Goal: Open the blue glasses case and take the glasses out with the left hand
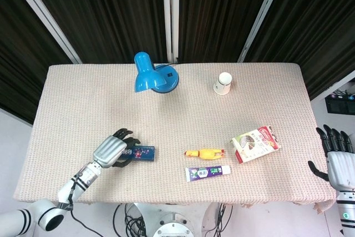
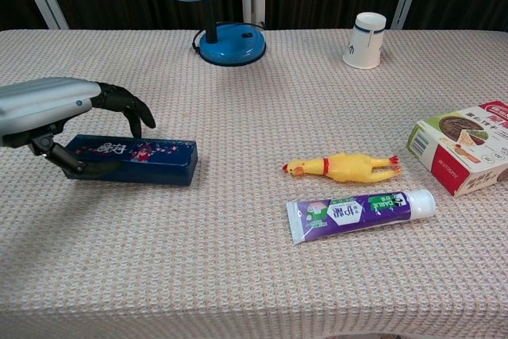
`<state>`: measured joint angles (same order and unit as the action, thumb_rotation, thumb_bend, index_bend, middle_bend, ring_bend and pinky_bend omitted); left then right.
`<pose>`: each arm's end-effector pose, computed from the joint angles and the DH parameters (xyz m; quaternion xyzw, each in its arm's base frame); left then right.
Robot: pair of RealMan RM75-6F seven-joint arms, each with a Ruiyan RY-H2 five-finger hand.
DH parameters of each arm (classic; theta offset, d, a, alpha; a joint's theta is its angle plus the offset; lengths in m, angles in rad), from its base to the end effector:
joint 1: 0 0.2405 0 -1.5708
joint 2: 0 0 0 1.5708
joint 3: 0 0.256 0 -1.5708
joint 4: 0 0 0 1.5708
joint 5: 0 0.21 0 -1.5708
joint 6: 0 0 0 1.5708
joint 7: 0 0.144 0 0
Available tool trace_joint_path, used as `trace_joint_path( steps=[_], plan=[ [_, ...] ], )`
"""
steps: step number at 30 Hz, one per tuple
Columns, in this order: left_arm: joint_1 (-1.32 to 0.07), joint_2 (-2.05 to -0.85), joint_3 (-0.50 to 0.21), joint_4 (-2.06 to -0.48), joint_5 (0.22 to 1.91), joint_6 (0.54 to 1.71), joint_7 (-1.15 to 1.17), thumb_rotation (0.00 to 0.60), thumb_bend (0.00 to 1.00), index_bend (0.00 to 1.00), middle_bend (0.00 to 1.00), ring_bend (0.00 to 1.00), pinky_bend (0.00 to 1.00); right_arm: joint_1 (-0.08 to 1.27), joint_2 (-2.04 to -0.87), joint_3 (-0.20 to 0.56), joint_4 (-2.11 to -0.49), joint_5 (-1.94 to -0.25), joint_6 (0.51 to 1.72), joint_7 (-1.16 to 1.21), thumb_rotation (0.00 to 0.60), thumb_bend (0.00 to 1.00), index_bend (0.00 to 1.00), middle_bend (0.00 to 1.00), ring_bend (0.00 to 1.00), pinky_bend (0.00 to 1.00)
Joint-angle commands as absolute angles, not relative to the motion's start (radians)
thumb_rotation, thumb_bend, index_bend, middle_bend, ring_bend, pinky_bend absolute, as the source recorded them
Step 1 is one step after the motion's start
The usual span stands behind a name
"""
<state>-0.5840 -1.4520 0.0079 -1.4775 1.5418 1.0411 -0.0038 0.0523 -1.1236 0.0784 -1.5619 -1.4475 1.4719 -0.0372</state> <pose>-0.1975 0.2767 -0.0058 -0.7790 -0.3753 -0.3874 0.3197 -0.3315 -0.1769 0.1683 0.5812 -0.3802 0.3521 0.6274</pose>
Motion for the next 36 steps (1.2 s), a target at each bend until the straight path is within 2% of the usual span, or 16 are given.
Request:
trace_joint_path(
  steps=[1,36],
  plan=[
    [-0.587,-1.446,0.004,-1.487,1.526,1.028,-0.025,0.600,0.58,0.27,0.50,0.12,0.12,0.052,-1.124,0.078,-1.560,-1.447,1.471,-0.037,0.600,0.19,0.00,0.00,0.00,0.00],
    [-0.631,-1.389,-0.050,-1.537,1.362,0.810,-0.477,0.600,0.58,0.27,0.53,0.13,0.13,0.058,-1.133,0.079,-1.544,-1.443,1.462,-0.030,0.600,0.19,0.00,0.00,0.00,0.00]
  ],
)
